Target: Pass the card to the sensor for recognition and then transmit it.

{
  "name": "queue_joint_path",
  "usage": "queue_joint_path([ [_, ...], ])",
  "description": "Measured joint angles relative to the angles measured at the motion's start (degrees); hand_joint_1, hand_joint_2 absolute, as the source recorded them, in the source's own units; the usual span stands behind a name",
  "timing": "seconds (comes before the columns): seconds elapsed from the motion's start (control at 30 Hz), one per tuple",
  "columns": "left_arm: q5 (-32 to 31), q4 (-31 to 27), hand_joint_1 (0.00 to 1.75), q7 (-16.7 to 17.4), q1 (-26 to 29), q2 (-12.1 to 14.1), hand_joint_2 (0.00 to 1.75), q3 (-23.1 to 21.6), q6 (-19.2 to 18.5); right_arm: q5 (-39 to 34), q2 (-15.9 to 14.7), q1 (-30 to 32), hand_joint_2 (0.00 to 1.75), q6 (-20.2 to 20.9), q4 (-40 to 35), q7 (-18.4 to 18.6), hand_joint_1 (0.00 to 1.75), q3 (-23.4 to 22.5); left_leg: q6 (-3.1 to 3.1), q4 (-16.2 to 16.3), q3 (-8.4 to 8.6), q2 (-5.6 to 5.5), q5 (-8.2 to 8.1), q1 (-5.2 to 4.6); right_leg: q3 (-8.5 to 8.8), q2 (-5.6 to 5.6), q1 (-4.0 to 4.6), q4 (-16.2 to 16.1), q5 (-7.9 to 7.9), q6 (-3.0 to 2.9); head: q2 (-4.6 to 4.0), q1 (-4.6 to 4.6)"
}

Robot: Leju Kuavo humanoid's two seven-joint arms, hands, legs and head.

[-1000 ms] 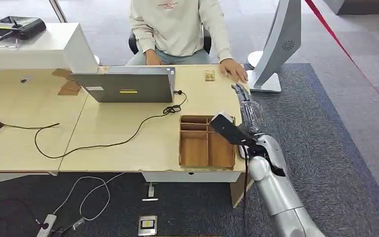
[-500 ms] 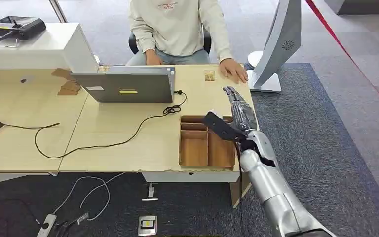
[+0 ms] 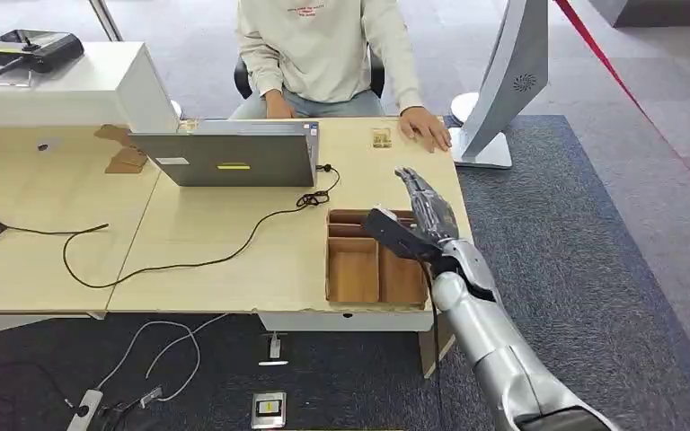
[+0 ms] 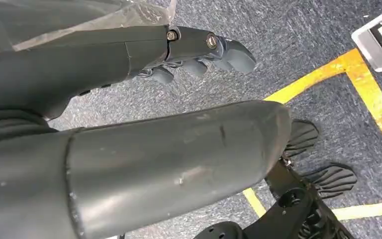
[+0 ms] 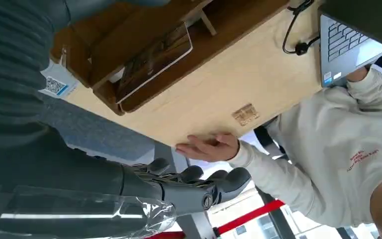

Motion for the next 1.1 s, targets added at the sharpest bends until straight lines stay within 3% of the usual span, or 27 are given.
queue_joint_path([
  [0.77,-1.07,0.00,0.00,-1.16,0.36,-0.02,0.00,-0.02,0.51,-0.44,-0.65,-0.34,1.75,3.76,-3.45,0.31,0.00,0.00,0.00,0.01,0.02,0.01,0.00,0.00,0.00,0.00,0.00,0.00,0.00,0.00,0.00,-0.02],
  [1.1,-2.12,-0.02,0.00,-1.01,-0.03,-0.28,0.00,-0.22,-0.35,-1.09,-3.69,1.63,1.75,6.14,-7.61,2.14,0.00,-0.11,0.00,0.02,0.03,0.02,0.00,-0.01,0.00,0.00,-0.01,0.00,0.01,0.00,0.00,0.00],
])
